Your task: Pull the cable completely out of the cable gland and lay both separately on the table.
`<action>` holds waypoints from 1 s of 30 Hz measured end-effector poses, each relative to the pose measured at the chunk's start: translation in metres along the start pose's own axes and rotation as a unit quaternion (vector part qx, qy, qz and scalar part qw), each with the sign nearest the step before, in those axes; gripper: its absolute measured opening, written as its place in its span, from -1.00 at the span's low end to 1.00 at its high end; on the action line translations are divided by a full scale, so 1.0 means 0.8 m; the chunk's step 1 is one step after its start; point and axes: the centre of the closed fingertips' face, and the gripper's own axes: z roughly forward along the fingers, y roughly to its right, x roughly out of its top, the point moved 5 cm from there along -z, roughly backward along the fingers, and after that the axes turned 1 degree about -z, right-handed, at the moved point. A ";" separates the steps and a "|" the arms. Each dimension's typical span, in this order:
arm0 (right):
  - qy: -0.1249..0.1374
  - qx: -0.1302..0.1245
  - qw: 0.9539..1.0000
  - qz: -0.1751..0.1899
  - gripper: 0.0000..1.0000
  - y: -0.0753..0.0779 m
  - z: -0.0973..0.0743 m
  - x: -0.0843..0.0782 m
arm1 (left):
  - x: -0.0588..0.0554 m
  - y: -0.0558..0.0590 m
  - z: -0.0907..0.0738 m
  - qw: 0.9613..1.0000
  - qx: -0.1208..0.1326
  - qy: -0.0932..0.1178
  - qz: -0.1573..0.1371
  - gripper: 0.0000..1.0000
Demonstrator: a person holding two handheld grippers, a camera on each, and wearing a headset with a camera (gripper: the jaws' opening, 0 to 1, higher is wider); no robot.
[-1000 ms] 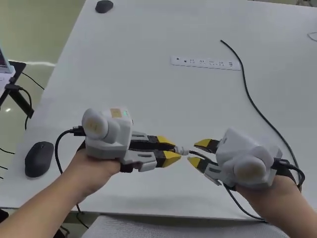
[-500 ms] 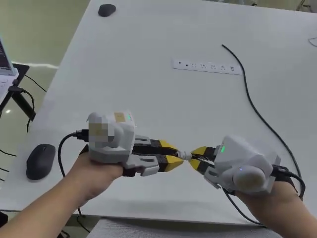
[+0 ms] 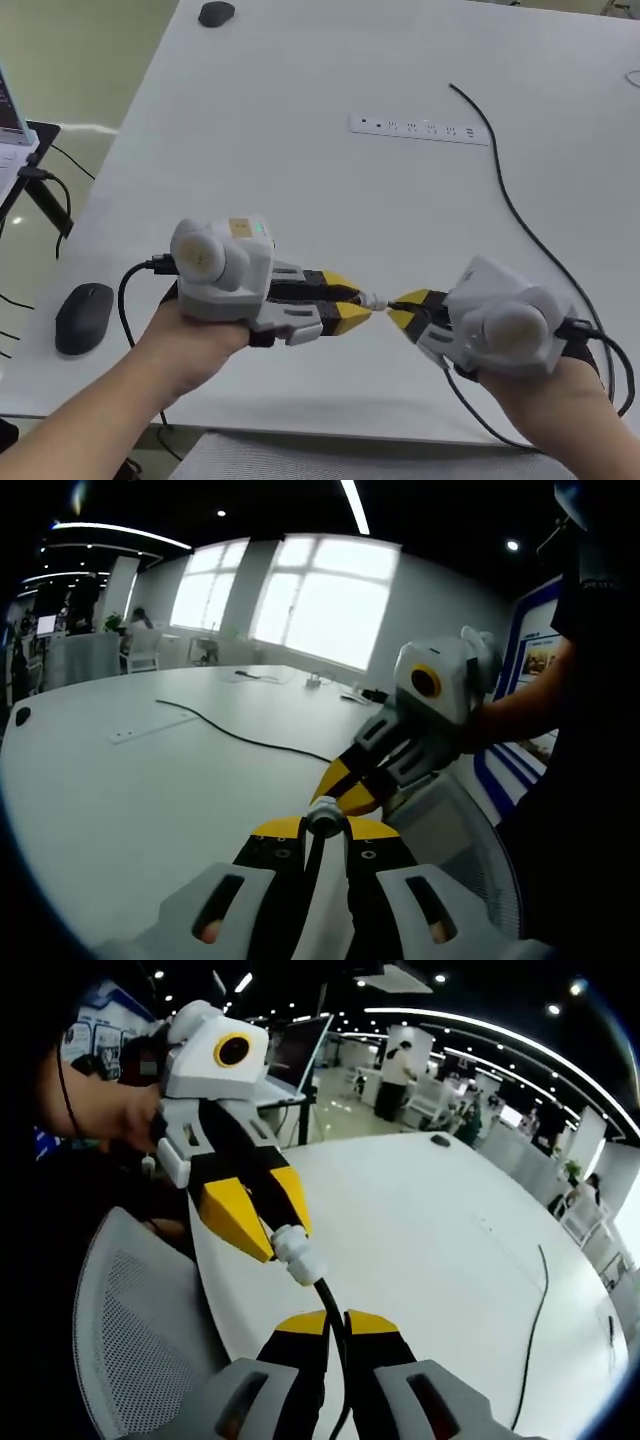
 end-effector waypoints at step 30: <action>-0.040 -0.025 0.934 0.353 -1.00 0.037 0.000 -0.101 | 0.009 -0.004 -0.008 1.000 0.010 0.024 -0.008 -0.70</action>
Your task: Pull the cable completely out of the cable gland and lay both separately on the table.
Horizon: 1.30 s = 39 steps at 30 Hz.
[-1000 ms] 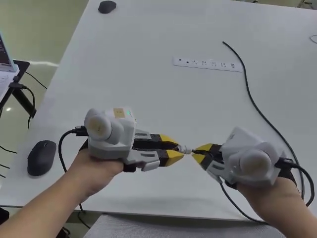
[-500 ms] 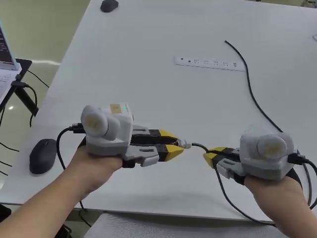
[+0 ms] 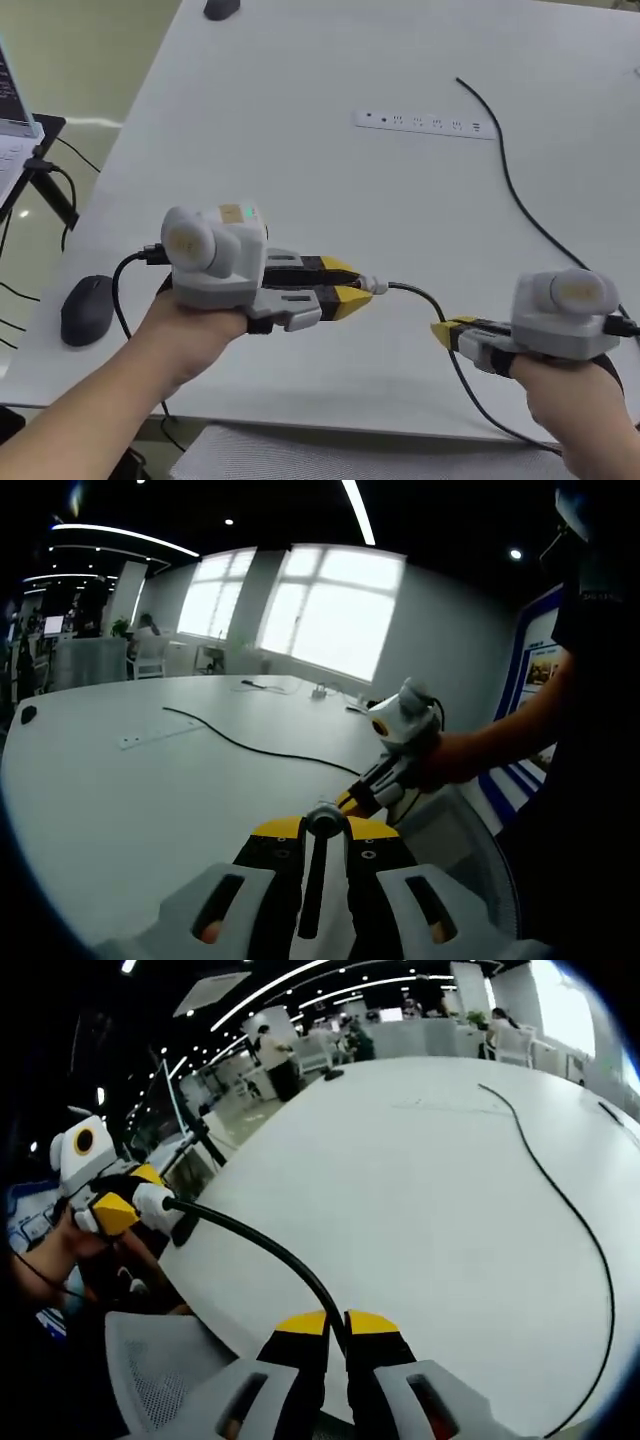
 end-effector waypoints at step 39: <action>0.051 0.061 0.988 -0.129 -0.60 -0.049 -0.032 0.034 | 0.008 0.000 -0.008 1.000 0.013 0.005 -0.014 -0.70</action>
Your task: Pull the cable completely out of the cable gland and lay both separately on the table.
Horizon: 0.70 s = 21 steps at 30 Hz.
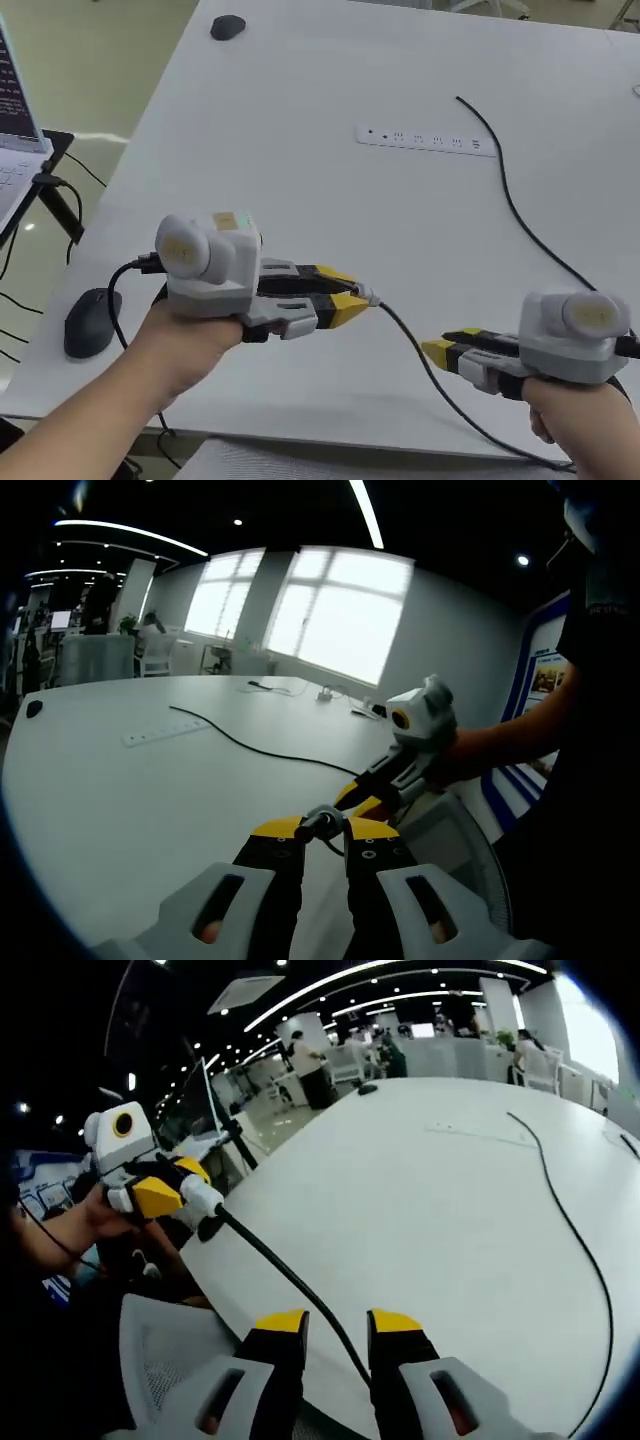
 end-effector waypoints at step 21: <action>0.013 0.050 0.960 -0.276 -0.79 -0.071 0.033 0.036 | -0.009 0.012 -0.004 1.000 0.007 -0.006 -0.011 -0.70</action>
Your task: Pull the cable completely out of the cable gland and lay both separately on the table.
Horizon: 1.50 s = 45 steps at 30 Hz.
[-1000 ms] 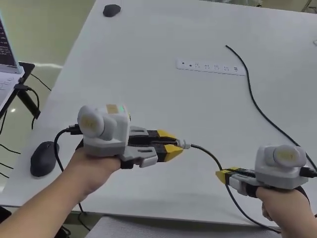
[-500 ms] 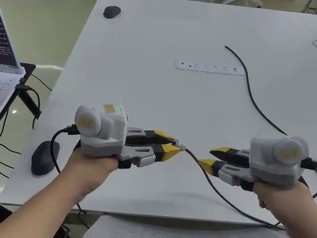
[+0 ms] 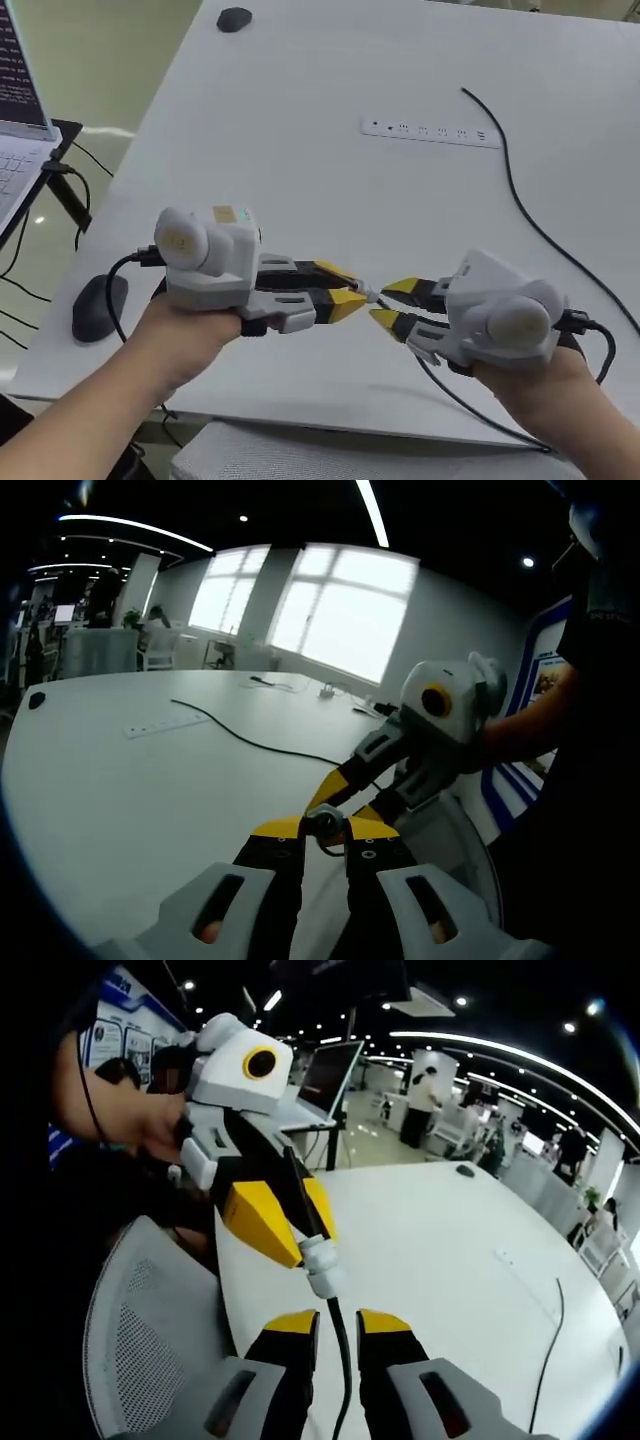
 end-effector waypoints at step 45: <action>-0.049 -0.042 0.995 0.076 -1.00 0.014 -0.011 -0.063 | 0.007 0.000 -0.023 0.999 0.006 0.033 -0.016 -0.70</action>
